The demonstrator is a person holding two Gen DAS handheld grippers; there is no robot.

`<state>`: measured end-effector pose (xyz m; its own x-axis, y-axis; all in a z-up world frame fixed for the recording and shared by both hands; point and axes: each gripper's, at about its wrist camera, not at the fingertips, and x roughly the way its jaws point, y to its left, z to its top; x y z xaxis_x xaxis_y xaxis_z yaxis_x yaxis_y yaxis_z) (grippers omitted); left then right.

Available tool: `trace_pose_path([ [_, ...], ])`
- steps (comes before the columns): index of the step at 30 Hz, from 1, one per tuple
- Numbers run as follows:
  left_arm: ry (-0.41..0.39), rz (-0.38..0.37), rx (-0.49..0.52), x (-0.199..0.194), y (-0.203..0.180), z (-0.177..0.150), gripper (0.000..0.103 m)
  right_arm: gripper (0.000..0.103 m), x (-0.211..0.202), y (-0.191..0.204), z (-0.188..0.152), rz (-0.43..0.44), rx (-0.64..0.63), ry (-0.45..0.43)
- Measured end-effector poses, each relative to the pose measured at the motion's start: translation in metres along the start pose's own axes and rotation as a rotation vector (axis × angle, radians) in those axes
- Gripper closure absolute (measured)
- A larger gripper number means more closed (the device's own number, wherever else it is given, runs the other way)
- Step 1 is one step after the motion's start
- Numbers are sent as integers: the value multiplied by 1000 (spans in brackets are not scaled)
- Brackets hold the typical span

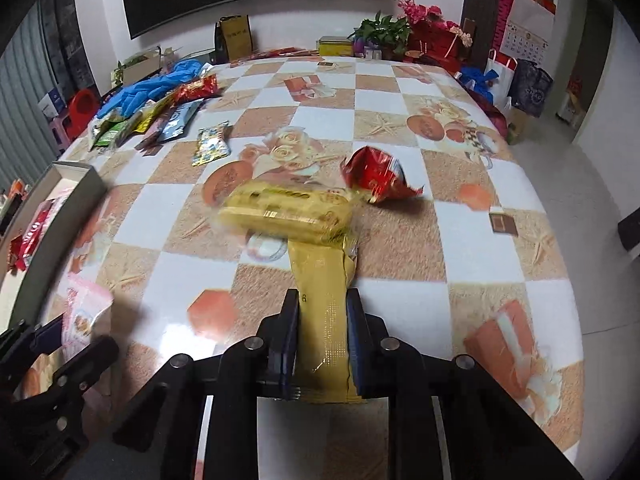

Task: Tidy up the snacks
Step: 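Grasp the gold-wrapped bar with the right tool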

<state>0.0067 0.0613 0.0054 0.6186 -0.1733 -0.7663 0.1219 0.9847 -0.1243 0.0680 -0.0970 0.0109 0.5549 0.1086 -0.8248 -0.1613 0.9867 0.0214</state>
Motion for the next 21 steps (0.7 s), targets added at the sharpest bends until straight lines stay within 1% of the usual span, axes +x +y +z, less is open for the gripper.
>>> trace_pose_path([
  [3,1,9,7,0,-1,0,56,80,-11,14,-19,7,-52,-29],
  [6,3,27,20,1,-3,0,56,80,-14,26,-28,1,-85,-62],
  [8,4,36,26,2,-4,1,56,80,-14,29,-29,-10,-92,-75],
  [15,6,63,41,4,-9,0,56,80,-13,26,-28,2,-83,-76],
  [17,6,63,39,4,-9,1,56,80,-13,29,-28,-13,-94,-77],
  [19,5,64,37,4,-8,1,56,80,-14,37,-29,-60,-129,-84],
  [21,5,66,35,4,-8,1,56,80,-14,40,-30,-47,-147,-84],
])
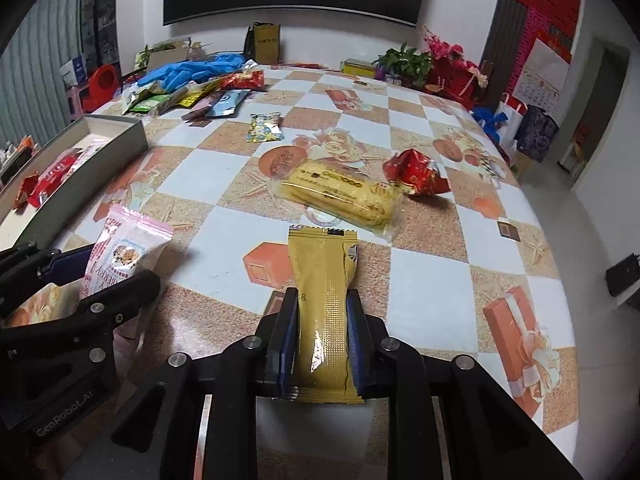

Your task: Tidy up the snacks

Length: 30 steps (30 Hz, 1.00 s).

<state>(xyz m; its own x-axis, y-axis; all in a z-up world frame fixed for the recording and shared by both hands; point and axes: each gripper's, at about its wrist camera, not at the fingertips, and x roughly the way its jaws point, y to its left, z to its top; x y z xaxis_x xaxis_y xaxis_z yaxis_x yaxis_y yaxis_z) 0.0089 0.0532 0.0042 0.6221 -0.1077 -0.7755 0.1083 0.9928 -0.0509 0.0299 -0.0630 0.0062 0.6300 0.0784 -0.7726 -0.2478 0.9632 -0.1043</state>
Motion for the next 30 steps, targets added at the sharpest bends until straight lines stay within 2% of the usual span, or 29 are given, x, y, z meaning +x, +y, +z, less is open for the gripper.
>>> trace_pose_path([
  [4,0,0,-1,0,0,0,56,80,2,-15,0,100,64,3],
  [8,0,3,1,0,1,0,56,80,2,-10,0,77,44,3],
  [30,0,6,0,0,0,0,56,80,1,-11,0,84,49,3],
])
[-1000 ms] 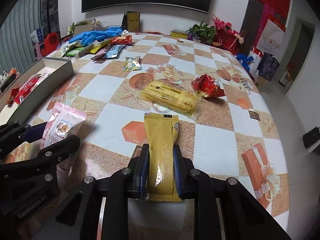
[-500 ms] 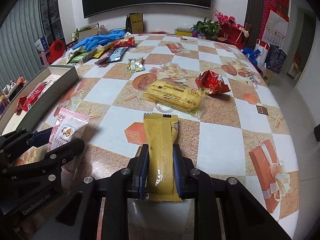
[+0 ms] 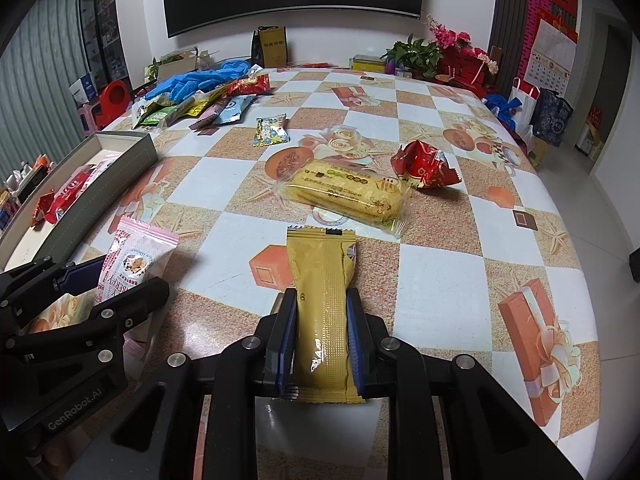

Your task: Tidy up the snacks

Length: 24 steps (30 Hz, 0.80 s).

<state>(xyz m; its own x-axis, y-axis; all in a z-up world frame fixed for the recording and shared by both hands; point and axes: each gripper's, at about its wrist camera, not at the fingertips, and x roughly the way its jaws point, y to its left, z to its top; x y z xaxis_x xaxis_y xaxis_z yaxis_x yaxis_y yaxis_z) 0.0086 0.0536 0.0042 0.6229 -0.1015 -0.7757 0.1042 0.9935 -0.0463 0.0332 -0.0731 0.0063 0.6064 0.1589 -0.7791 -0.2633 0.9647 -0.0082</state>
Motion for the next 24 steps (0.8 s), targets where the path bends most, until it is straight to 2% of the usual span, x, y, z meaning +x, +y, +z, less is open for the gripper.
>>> trace_pose_path([
  [24,0,6,-1,-1,0,0,57,80,0,0,0,1,0,0],
])
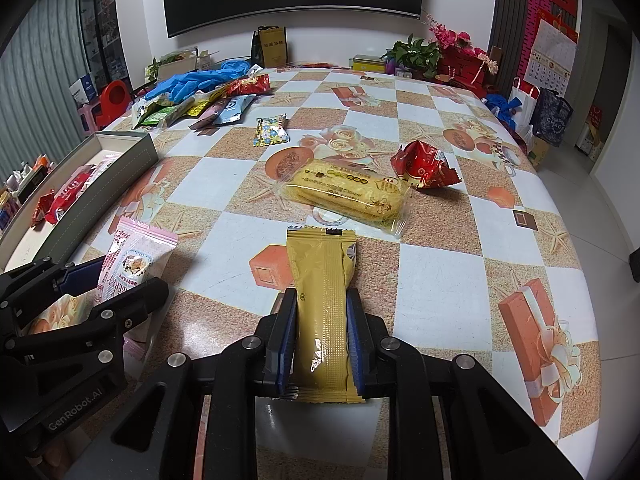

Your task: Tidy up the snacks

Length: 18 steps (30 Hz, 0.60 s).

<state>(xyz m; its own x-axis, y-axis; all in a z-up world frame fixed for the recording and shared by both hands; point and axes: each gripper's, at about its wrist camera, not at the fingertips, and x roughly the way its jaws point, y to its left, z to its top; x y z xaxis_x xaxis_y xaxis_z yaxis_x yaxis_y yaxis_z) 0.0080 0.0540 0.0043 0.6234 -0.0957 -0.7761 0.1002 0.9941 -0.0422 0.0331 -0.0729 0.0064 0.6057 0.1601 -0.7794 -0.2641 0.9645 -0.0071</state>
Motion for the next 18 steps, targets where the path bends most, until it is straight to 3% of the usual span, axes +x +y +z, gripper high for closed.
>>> trace_pose_path([
  [18,-1,16,-19,-2,11,-2,58,80,-7,6,-7,37,0,-1],
])
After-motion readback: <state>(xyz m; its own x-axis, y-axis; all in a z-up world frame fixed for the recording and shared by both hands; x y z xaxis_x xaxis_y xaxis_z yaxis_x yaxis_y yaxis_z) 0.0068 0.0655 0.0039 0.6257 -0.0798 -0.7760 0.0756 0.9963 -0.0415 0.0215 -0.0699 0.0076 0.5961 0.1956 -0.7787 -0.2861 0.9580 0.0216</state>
